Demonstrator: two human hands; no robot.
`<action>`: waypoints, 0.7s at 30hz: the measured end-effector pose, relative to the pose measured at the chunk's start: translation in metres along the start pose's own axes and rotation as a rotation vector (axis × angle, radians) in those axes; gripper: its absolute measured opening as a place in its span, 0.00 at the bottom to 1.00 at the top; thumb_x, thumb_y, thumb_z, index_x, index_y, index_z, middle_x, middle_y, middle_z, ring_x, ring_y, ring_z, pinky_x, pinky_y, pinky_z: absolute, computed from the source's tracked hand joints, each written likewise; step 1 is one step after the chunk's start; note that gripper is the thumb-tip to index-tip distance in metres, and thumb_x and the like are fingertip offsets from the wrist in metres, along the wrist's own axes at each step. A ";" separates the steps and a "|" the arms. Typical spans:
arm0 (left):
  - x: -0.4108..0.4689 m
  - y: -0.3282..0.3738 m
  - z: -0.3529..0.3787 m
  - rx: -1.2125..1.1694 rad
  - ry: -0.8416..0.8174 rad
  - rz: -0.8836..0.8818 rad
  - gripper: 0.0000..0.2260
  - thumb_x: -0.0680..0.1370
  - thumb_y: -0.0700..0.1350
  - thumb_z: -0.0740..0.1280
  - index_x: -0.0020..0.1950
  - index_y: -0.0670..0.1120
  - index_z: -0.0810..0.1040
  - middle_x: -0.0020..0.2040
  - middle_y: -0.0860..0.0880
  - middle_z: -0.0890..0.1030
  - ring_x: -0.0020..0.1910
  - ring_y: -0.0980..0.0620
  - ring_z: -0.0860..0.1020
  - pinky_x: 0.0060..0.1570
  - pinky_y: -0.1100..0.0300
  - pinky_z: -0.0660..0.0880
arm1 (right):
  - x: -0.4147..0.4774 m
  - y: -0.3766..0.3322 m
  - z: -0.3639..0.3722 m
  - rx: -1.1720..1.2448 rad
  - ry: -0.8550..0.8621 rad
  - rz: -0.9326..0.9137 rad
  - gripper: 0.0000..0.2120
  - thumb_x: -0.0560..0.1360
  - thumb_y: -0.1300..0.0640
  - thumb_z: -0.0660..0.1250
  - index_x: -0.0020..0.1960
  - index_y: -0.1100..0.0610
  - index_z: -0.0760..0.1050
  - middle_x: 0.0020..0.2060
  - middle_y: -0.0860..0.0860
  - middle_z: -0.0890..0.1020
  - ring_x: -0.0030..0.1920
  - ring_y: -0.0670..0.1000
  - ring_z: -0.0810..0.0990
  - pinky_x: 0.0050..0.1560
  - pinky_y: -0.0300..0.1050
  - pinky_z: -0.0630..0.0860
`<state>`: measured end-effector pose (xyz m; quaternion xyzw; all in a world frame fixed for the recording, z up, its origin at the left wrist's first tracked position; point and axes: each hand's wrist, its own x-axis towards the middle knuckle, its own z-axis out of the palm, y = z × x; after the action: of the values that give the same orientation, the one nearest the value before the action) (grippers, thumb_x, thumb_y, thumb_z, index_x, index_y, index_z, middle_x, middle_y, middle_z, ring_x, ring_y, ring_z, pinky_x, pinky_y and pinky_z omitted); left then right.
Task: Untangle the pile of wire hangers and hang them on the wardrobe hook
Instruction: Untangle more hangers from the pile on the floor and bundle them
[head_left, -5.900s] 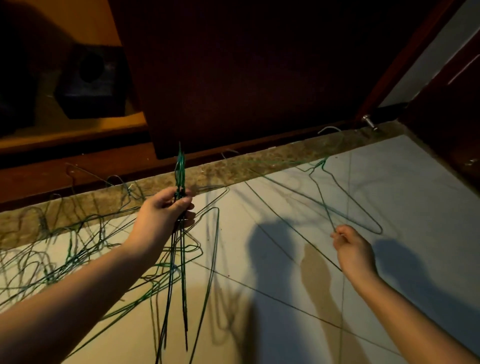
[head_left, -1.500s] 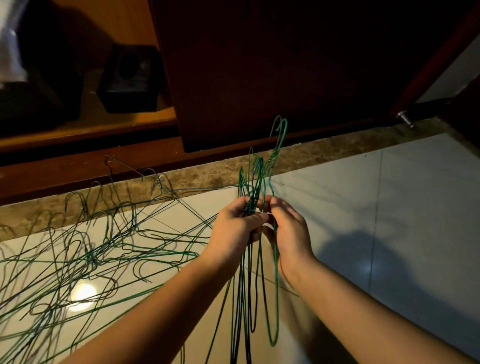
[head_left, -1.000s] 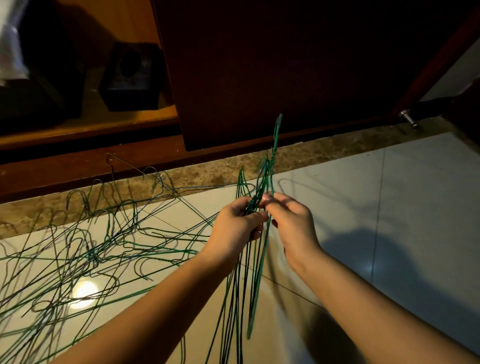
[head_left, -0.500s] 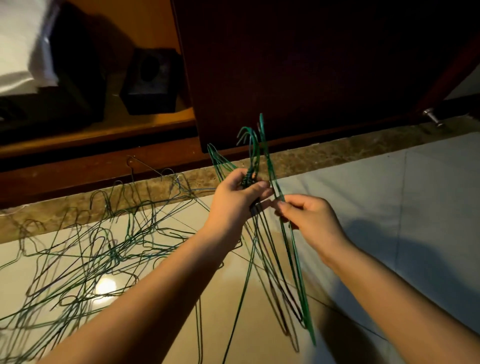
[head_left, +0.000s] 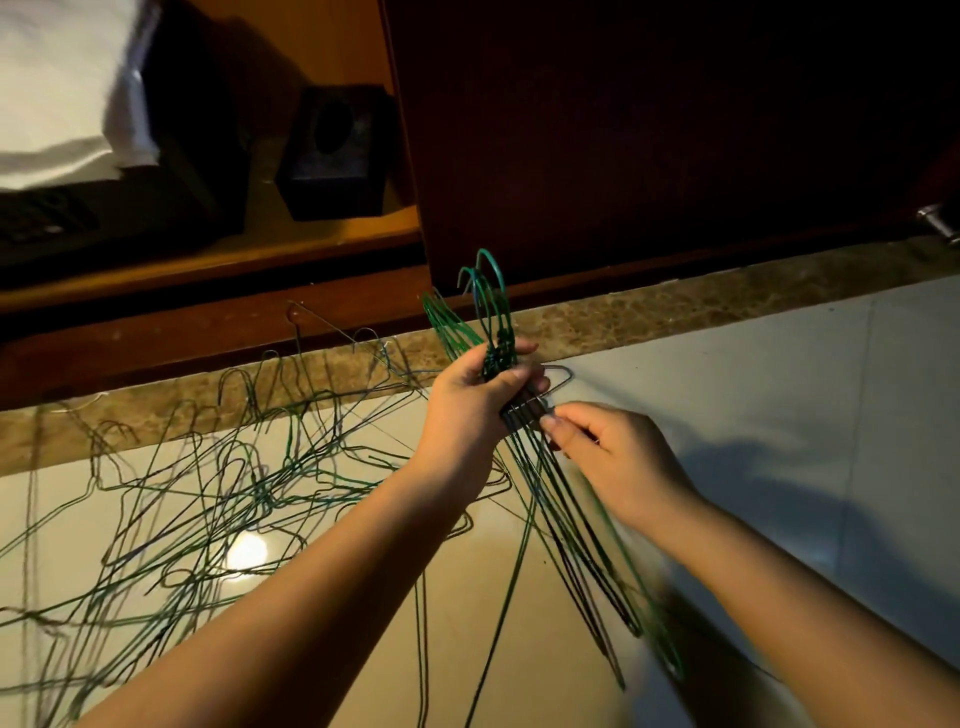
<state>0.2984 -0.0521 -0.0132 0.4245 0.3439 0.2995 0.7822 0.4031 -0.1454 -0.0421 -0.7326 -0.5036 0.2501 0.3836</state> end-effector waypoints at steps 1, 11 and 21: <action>-0.001 0.002 -0.004 0.012 0.002 0.002 0.11 0.78 0.31 0.58 0.49 0.44 0.78 0.39 0.46 0.78 0.39 0.53 0.79 0.39 0.61 0.79 | 0.001 0.003 0.004 0.025 -0.013 0.023 0.17 0.75 0.44 0.58 0.41 0.56 0.77 0.31 0.49 0.77 0.35 0.50 0.76 0.39 0.51 0.73; -0.015 0.054 -0.043 0.244 0.100 0.010 0.11 0.80 0.35 0.57 0.51 0.47 0.76 0.36 0.49 0.69 0.31 0.56 0.72 0.38 0.61 0.79 | 0.040 0.024 0.059 0.035 -0.246 0.064 0.12 0.79 0.50 0.59 0.48 0.55 0.79 0.39 0.49 0.81 0.44 0.53 0.79 0.47 0.44 0.72; -0.069 0.103 -0.118 0.493 0.281 -0.119 0.10 0.79 0.34 0.59 0.48 0.46 0.77 0.39 0.47 0.71 0.31 0.55 0.73 0.34 0.64 0.78 | 0.103 -0.044 0.128 -0.183 -0.561 -0.066 0.15 0.79 0.48 0.54 0.44 0.56 0.75 0.42 0.54 0.80 0.45 0.56 0.77 0.44 0.48 0.73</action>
<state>0.1464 -0.0034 0.0483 0.5352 0.5357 0.2166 0.6162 0.3204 -0.0014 -0.0783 -0.6496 -0.6339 0.3839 0.1697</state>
